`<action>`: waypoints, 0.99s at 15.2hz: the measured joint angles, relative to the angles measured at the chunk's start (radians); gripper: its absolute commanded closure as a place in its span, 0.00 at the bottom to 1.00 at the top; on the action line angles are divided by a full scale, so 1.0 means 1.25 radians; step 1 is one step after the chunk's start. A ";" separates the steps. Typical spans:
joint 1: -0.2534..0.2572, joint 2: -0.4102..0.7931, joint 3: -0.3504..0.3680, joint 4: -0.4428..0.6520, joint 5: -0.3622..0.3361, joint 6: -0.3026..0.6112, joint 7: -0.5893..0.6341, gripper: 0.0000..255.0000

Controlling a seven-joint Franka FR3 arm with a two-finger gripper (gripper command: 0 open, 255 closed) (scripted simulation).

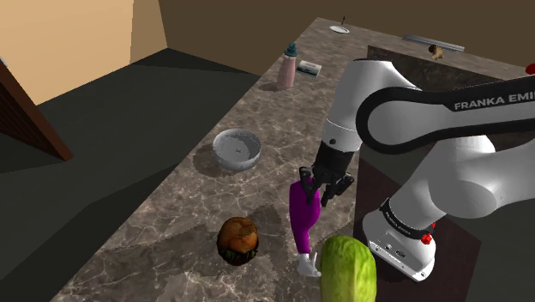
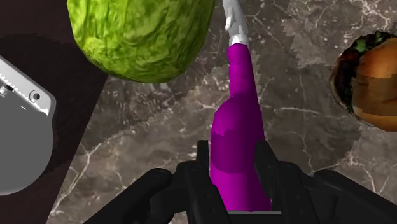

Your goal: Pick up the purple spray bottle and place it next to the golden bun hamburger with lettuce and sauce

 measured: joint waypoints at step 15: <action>0.004 0.034 0.015 -0.013 0.024 0.044 -0.018 0.00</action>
